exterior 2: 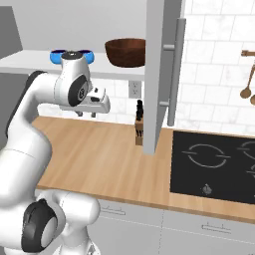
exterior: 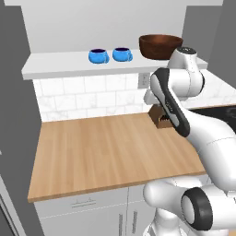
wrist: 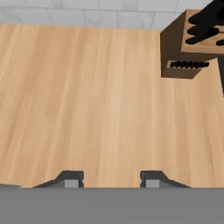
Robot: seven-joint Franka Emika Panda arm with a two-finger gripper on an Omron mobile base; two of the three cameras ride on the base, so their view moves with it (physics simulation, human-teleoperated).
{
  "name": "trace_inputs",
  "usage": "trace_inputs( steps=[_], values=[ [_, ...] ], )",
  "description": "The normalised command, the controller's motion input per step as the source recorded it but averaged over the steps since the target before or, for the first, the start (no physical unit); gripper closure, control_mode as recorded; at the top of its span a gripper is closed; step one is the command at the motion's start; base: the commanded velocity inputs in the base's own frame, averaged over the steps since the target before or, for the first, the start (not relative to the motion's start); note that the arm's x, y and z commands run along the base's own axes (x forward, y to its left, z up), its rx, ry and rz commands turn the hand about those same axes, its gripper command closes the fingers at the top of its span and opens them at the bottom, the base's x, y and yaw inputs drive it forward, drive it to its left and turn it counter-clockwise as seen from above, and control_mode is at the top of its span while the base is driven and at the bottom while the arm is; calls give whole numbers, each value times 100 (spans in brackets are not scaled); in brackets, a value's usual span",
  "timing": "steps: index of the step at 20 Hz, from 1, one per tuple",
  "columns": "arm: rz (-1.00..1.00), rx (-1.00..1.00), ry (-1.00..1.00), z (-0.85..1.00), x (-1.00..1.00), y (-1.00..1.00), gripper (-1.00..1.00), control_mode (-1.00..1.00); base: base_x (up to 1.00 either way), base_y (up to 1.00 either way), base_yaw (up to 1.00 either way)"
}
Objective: Gather all objects into one cabinet and sort the glasses and bowls to opposite sides.
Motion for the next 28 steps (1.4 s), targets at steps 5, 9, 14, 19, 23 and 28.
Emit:
trace_inputs(
  steps=[5,9,14,19,23,28],
  values=[
    [0,0,0,0,-67,1,-100,-100,0,0,0],
    [0,0,-2,0,-99,0,-100,-100,0,0,0],
    [0,0,0,0,-80,0,-100,-100,0,0,0],
    [0,0,0,2,-24,5,-100,-100,0,0,0],
    [0,0,2,28,-18,2,-100,-100,0,0,0],
    [-2,0,0,34,-38,0,-100,-100,0,0,0]
  ],
)
